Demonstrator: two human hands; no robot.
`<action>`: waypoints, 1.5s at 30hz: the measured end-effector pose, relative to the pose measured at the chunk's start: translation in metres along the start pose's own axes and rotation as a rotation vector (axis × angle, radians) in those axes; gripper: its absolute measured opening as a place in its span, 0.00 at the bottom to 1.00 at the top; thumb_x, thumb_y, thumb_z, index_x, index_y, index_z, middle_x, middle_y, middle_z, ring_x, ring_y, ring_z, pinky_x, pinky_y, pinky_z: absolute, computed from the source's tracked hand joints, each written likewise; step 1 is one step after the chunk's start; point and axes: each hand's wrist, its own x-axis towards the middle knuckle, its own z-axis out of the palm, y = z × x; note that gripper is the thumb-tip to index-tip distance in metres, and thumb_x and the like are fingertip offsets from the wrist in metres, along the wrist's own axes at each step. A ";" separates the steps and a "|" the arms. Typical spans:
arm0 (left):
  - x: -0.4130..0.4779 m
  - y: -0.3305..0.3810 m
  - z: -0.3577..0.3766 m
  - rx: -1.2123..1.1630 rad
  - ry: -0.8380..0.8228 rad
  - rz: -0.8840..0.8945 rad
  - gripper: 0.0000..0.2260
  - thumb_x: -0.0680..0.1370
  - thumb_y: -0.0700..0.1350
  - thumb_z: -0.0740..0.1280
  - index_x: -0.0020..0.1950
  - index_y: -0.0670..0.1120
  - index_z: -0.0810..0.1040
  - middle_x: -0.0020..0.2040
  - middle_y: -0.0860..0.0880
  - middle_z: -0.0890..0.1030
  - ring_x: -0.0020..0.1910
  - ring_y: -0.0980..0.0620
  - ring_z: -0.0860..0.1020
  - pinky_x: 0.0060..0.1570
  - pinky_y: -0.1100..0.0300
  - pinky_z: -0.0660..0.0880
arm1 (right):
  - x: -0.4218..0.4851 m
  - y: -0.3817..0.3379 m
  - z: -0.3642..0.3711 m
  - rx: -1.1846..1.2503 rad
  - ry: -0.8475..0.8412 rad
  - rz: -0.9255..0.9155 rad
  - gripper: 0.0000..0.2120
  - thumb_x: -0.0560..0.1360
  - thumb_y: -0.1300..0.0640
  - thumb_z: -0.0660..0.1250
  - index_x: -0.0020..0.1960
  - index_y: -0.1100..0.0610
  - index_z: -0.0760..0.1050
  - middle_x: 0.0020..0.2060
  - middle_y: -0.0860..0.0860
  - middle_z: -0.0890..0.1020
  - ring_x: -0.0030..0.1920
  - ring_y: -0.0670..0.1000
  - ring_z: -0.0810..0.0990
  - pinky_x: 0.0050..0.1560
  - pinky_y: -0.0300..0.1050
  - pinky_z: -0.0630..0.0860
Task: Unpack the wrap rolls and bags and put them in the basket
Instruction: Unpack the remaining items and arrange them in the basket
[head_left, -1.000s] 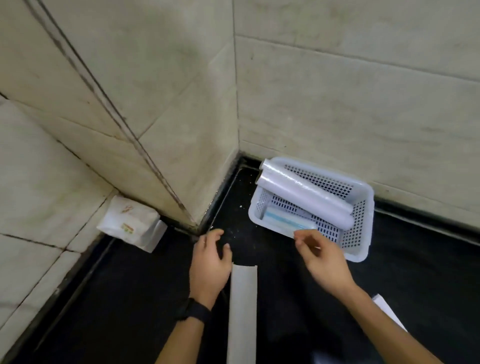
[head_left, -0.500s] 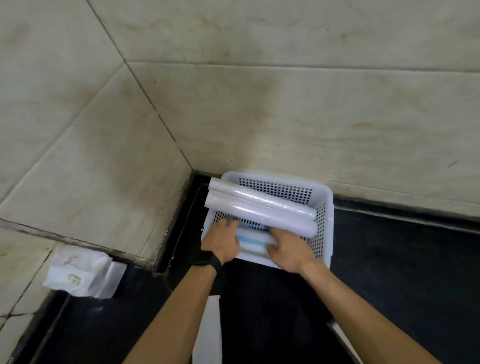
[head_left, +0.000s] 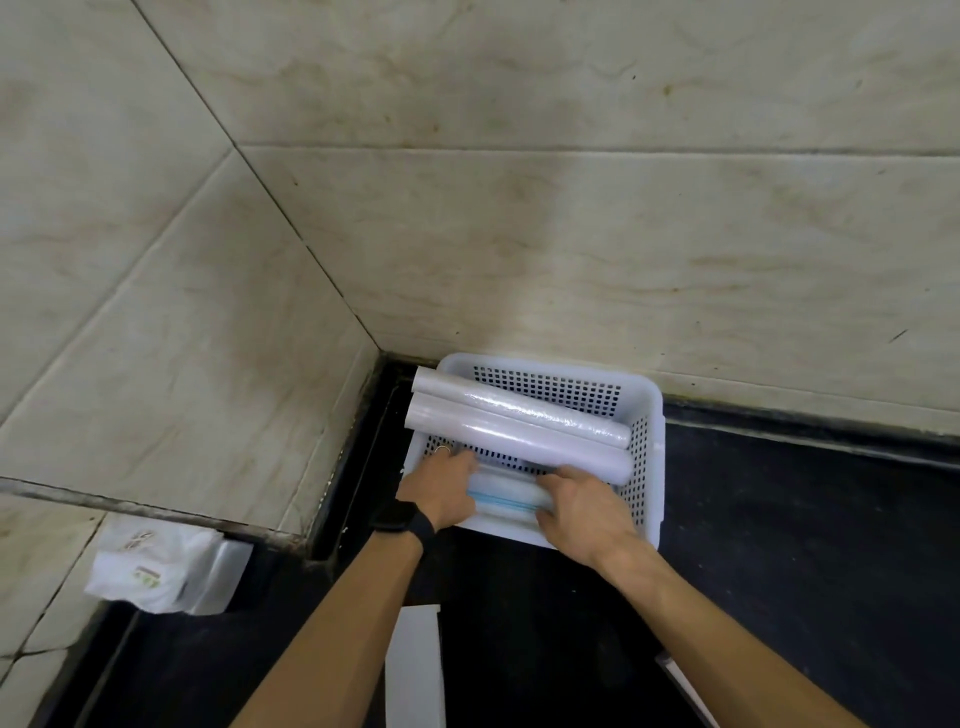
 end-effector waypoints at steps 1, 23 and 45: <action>0.000 -0.002 0.000 -0.006 0.002 0.003 0.17 0.74 0.41 0.65 0.63 0.50 0.71 0.63 0.46 0.73 0.59 0.46 0.74 0.57 0.50 0.75 | -0.001 0.001 0.001 0.001 0.008 -0.008 0.21 0.78 0.51 0.64 0.70 0.51 0.74 0.65 0.48 0.77 0.63 0.53 0.77 0.59 0.50 0.78; 0.002 -0.003 -0.008 -0.086 -0.067 0.059 0.13 0.73 0.41 0.67 0.55 0.54 0.75 0.54 0.49 0.78 0.52 0.48 0.78 0.52 0.54 0.77 | 0.007 0.015 0.003 0.411 -0.170 0.032 0.07 0.76 0.56 0.66 0.51 0.45 0.73 0.48 0.47 0.81 0.48 0.49 0.80 0.50 0.44 0.76; 0.034 0.035 0.031 0.207 0.002 0.034 0.25 0.78 0.44 0.63 0.75 0.49 0.63 0.74 0.42 0.65 0.71 0.38 0.64 0.69 0.42 0.65 | -0.071 0.082 -0.068 0.174 0.193 0.216 0.14 0.78 0.52 0.65 0.62 0.44 0.72 0.47 0.48 0.84 0.44 0.53 0.82 0.42 0.48 0.76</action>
